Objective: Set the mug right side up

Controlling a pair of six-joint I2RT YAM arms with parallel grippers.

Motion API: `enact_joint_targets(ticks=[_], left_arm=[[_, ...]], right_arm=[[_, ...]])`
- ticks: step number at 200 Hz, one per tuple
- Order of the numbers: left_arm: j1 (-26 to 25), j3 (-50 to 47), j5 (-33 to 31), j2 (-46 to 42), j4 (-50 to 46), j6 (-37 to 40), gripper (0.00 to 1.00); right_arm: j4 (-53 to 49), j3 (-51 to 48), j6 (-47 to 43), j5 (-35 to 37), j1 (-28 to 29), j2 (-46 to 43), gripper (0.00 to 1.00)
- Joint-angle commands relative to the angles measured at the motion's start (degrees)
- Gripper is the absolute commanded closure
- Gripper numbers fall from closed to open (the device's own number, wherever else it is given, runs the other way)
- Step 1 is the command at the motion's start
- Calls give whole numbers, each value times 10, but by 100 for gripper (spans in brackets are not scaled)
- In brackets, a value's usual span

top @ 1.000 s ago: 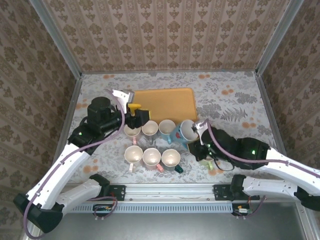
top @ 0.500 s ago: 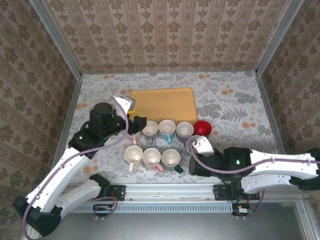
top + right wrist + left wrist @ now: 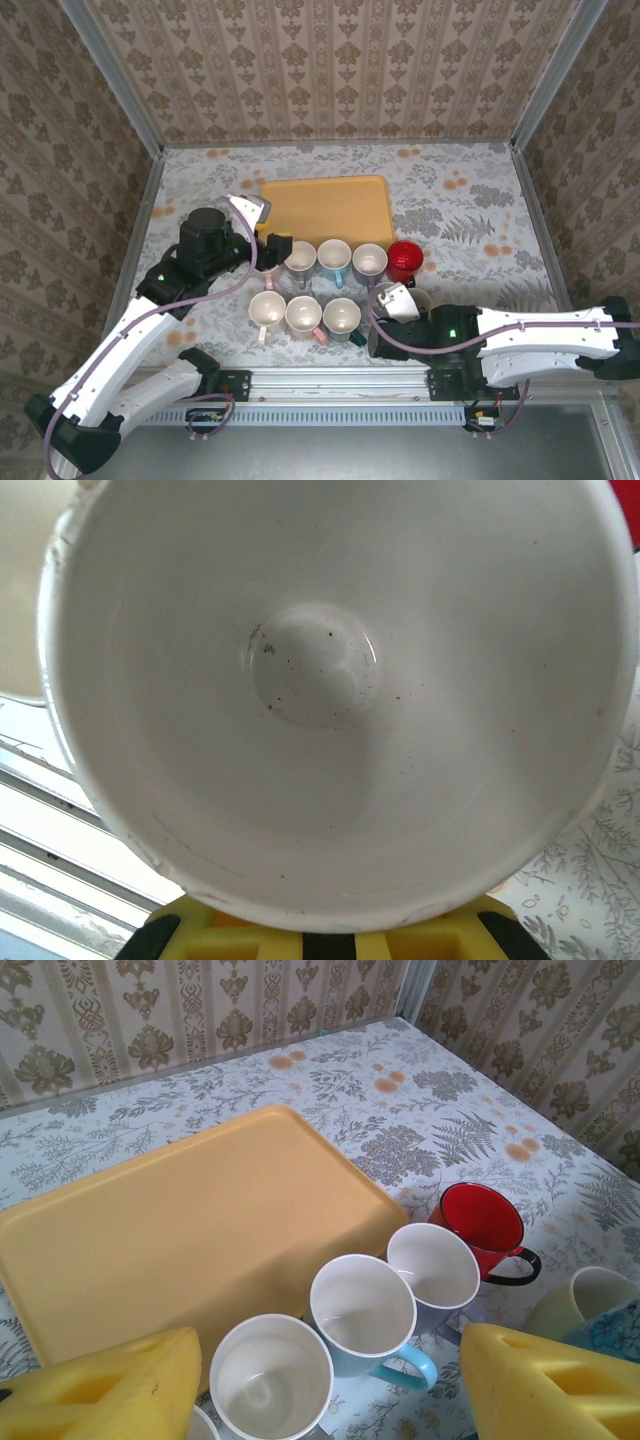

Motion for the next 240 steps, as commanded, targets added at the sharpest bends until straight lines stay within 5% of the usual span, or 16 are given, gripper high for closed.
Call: enact_joint_targets(ticks=[1,137,240], left_arm=[[-6,-7,-8,-9,0,15,30],[-8,-9,-15,-6,1,14,29],[-9,-7,-19,-2,-2,7,28]], right_arm=[[50,-15,15,-2,2,8,100],[167,-122,3,-42,-49,42,100],[148,-108,-8,-68,-50,22,60]])
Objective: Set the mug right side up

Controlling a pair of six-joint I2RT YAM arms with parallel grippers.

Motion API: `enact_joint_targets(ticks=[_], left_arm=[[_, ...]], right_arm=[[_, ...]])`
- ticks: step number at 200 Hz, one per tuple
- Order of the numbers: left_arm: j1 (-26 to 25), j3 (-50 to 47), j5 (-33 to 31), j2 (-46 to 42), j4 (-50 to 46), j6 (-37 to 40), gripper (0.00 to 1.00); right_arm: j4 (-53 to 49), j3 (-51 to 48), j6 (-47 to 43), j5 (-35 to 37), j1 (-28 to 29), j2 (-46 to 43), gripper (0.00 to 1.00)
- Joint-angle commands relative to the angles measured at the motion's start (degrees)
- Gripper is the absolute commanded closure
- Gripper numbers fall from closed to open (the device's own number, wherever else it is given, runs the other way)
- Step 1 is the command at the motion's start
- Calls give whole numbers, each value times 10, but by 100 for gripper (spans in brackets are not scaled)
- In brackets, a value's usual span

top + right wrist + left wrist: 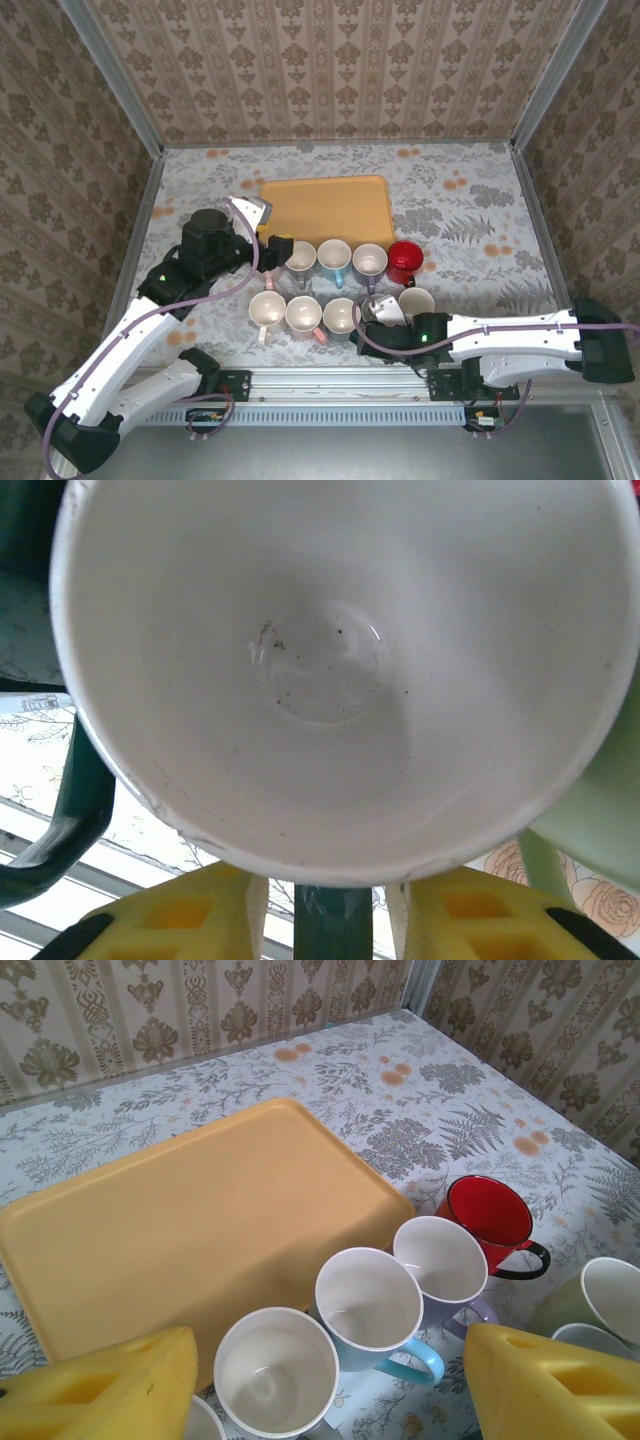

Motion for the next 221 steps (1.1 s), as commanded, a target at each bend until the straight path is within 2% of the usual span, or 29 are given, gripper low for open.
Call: enact_joint_targets(ticks=[1,43,75,99,116,121,123,125,132,135,139,154,167,183,193,206,221], left_arm=[[-3,-2,-6,-2,0,5,28],[-3,-2,-4,-3,-1,4,29],[-5,0,29,3,-2,8,29],[-5,0,19,10,-6,19,26],[8,3,23,28,-5,14,22],[15,6,32,34,-5,5,17],[19,7,37,38,-5,2,7],[24,8,45,41,-5,-1,2],[40,10,74,54,2,-12,0],[46,10,87,57,6,-17,0],[56,9,98,64,12,-24,0],[98,1,118,89,44,-68,0],[169,-14,120,105,82,-128,0],[217,-10,83,129,85,-178,0],[226,-1,49,145,81,-178,0],[240,8,3,159,84,-168,0],[252,-3,-66,155,131,-125,0]], right_arm=[[-23,23,-3,-7,-2,-24,60],[-68,46,0,-30,8,-71,50],[-82,75,-60,-31,5,-136,40],[-38,112,-135,-62,-38,-158,38],[18,121,-190,-112,-98,-156,36],[35,122,-201,-120,-118,-155,32],[45,121,-207,-122,-125,-156,31],[52,120,-212,-124,-133,-156,28],[83,119,-236,-132,-156,-155,15],[94,121,-247,-133,-165,-154,4],[101,128,-256,-124,-177,-150,0],[111,173,-284,-73,-223,-117,0],[111,224,-295,10,-259,-83,0],[120,272,-248,83,-321,-51,0],[141,282,-222,95,-362,-43,0],[229,256,-248,120,-400,-50,0],[397,184,-378,152,-430,-65,0]])
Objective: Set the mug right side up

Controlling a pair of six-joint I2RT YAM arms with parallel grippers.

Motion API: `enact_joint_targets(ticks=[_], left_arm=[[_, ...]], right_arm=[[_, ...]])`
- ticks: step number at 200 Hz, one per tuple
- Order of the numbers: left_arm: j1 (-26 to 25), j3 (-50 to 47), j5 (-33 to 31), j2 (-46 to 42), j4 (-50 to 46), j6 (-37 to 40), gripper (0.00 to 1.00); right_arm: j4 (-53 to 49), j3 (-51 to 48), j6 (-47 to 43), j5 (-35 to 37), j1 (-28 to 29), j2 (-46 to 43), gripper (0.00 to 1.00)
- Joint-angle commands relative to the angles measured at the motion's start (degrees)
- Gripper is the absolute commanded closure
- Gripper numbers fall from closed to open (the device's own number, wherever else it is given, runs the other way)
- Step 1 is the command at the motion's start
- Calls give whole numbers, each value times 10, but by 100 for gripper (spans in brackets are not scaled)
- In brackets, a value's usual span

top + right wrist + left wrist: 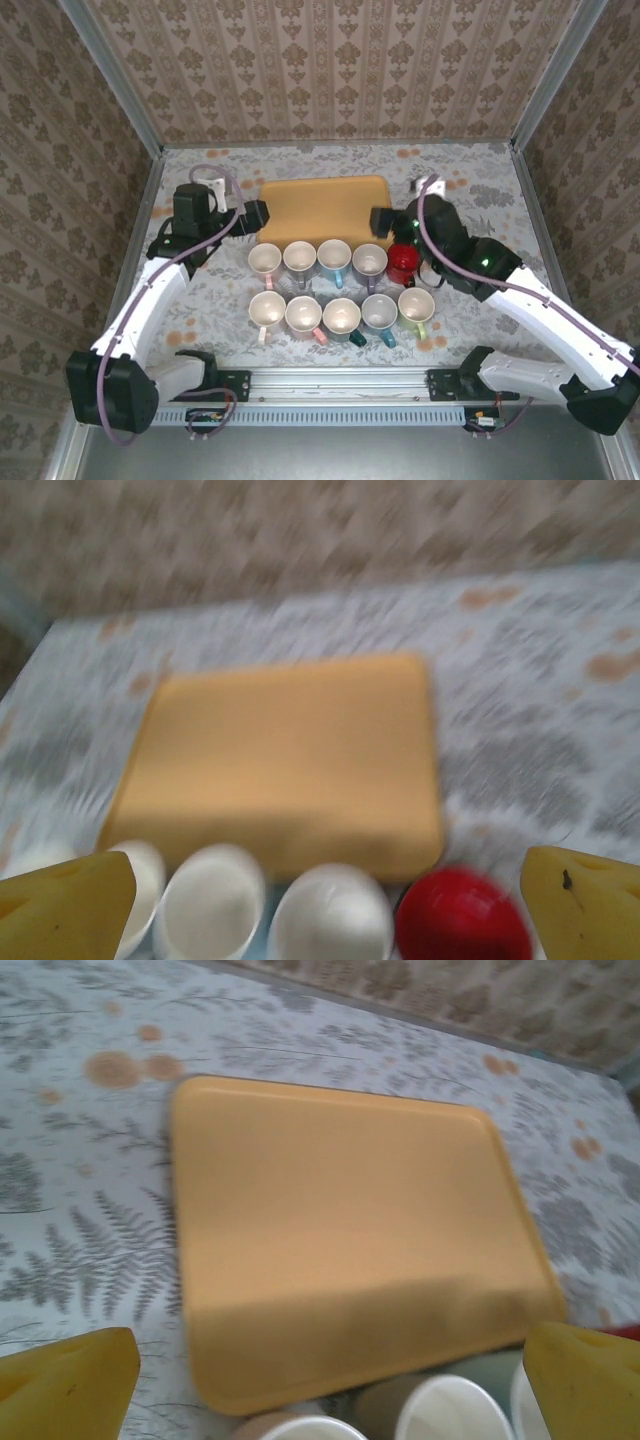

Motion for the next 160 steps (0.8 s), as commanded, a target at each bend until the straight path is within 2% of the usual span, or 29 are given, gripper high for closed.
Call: enact_joint_targets(ticks=[1,11,16,22,29,35,40,46,55,64,78,94,115,120,127,137,146,154,160], left_arm=[[17,4,-107,-4,66,15,0],[30,-12,-151,-4,105,52,0],[34,-30,-164,-5,142,106,0],[33,-55,-192,-5,180,168,0],[34,-84,-256,-2,225,215,0],[38,-109,-327,7,267,222,0],[49,-130,-358,15,302,224,0],[70,-156,-348,26,338,233,0],[103,-186,-295,42,373,257,0],[127,-204,-283,61,387,244,0],[152,-233,-246,95,420,216,0],[167,-277,-252,125,512,184,0],[181,-264,-200,141,508,172,0],[180,-263,-193,148,515,168,0],[171,-284,-183,163,578,176,0],[143,-320,-192,172,655,208,0],[107,-345,-227,202,731,237,0],[78,-360,-264,259,840,277,0],[53,-359,-305,262,842,298,0]], right_arm=[[222,-73,-141,92,-42,-19,0],[313,-111,-213,83,-70,-24,0],[333,-121,-219,71,-95,-23,0],[349,-131,-235,20,-129,-20,0],[352,-140,-240,-26,-166,-17,0],[353,-147,-226,-45,-193,-13,0],[366,-159,-229,-71,-216,-11,0],[391,-176,-251,-104,-238,-7,0],[425,-207,-282,-135,-263,0,0],[460,-238,-303,-140,-288,12,0],[483,-279,-259,-150,-339,34,0],[519,-326,-229,-168,-382,62,0],[589,-382,-221,-167,-412,111,0],[606,-392,-205,-169,-423,124,0],[628,-406,-179,-182,-437,141,0],[718,-443,-166,-180,-441,172,0],[802,-473,-170,-195,-442,192,0],[805,-479,-176,-208,-442,186,0],[807,-480,-184,-216,-438,187,0]])
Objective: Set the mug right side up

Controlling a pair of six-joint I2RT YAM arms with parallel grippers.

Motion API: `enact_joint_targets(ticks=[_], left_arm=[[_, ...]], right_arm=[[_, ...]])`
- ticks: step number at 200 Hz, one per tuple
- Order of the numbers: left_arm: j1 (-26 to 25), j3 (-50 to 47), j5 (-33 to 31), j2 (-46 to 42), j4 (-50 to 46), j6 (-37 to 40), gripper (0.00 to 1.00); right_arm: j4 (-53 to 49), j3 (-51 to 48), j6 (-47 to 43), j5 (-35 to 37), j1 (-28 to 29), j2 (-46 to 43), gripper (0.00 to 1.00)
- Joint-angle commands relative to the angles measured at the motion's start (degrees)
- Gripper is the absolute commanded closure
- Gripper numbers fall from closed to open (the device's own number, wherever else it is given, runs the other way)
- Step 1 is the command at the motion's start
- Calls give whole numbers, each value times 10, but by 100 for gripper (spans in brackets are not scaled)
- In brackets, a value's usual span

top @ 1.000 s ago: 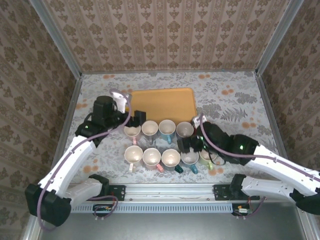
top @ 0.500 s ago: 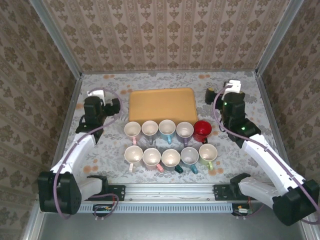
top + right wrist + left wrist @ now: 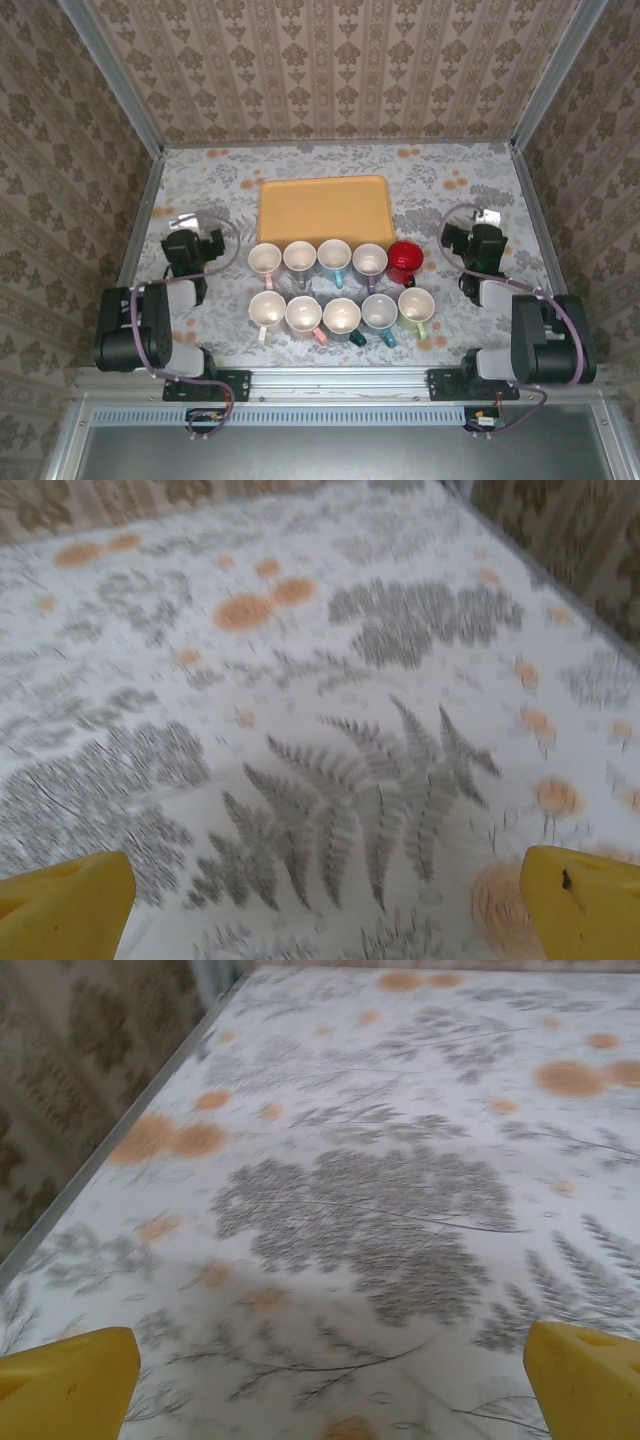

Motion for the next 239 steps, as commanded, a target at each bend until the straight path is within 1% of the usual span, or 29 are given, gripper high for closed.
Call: enact_joint_targets(ticks=[1,5,12,17,22,24,26,29,31,34,39,43,52,56,62,71,81,158,186,239], left_arm=[[-76,-33,-80,66,204,87,0],[-80,-21,-88,55,158,80,0],[-59,1,-56,45,100,62,0],[-49,20,-51,48,69,50,0],[-33,26,-27,47,58,42,0],[-26,26,-18,45,54,34,0],[-20,27,-10,44,49,28,0],[-15,27,-4,41,44,24,0],[-15,27,-5,41,42,24,0],[-18,28,-12,42,43,25,0],[-24,28,-23,45,51,30,0],[-26,28,-25,47,55,34,0],[-27,28,-25,45,47,31,0],[-26,29,-25,45,47,31,0],[-26,29,-24,46,50,31,0],[-26,29,-24,45,47,31,0],[-26,29,-24,46,47,31,0],[-28,25,-24,44,55,33,0],[-27,24,-25,43,55,33,0],[-27,25,-20,44,54,34,0]], right_arm=[[155,-25,10,-49,4,6,0],[169,-27,2,-58,9,9,0],[189,-29,-19,-65,23,34,0],[208,-30,-31,-58,36,57,0],[244,-33,-44,-42,48,87,0],[281,-34,-48,-33,54,99,0],[296,-34,-54,-24,59,111,0],[297,-33,-60,-12,66,116,0],[279,-30,-62,-5,70,113,0],[241,-19,-65,5,77,103,0],[150,9,-61,20,82,85,0],[119,33,-59,23,82,88,0],[176,20,-59,10,74,103,0],[161,21,-52,26,74,100,0],[138,28,-47,28,73,93,0],[153,26,-50,28,73,98,0],[143,27,-48,27,73,95,0],[156,22,-58,37,83,94,0],[155,23,-61,32,82,95,0],[146,28,-70,-4,80,94,0]])
